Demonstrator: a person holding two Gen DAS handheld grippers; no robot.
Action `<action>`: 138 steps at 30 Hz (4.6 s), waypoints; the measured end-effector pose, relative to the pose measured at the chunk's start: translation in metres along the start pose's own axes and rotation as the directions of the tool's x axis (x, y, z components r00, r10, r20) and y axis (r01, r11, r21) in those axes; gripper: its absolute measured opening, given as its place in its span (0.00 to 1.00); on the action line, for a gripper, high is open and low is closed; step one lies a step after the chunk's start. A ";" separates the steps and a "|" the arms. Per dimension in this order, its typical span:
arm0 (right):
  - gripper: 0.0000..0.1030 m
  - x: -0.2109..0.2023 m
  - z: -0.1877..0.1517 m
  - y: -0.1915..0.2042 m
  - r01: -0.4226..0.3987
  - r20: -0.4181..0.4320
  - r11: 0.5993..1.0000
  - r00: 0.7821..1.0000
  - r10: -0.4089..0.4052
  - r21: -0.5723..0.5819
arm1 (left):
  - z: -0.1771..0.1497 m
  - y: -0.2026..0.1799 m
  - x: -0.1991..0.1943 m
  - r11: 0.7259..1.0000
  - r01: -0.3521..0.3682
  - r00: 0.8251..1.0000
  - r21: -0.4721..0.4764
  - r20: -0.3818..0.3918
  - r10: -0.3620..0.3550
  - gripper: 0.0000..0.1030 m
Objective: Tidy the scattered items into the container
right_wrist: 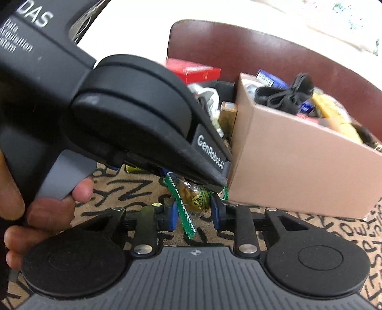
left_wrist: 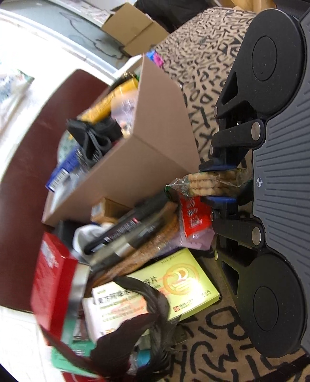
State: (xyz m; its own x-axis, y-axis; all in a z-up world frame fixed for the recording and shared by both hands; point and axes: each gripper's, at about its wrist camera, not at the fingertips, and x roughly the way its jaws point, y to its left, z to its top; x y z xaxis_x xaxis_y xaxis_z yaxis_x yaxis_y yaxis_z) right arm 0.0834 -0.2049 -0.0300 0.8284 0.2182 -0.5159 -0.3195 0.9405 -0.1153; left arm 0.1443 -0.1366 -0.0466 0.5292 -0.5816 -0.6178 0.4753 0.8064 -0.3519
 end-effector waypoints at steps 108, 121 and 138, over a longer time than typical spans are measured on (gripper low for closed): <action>0.85 0.007 -0.019 -0.017 -0.029 -0.044 0.999 0.999 0.031 0.043 | -0.032 0.065 -0.029 0.955 -0.183 0.966 -0.232 0.139 0.218 0.86; 0.63 0.031 -0.012 0.008 -0.169 -0.097 0.986 0.981 0.169 0.012 | -0.004 0.099 -0.007 0.945 -0.169 0.970 -0.281 0.122 0.210 0.70; 0.69 0.007 -0.020 0.018 -0.211 -0.086 0.977 0.974 0.211 0.014 | -0.046 0.088 -0.062 0.967 -0.050 0.995 -0.250 0.071 0.069 0.16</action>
State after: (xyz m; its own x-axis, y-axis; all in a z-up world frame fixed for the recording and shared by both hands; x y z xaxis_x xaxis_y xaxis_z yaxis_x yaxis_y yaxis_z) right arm 0.0740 -0.1915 -0.0527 0.6995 0.3887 -0.5997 -0.4807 0.8768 0.0076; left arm 0.1206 -0.0244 -0.0714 0.6094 -0.5304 -0.5893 0.2577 0.8354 -0.4854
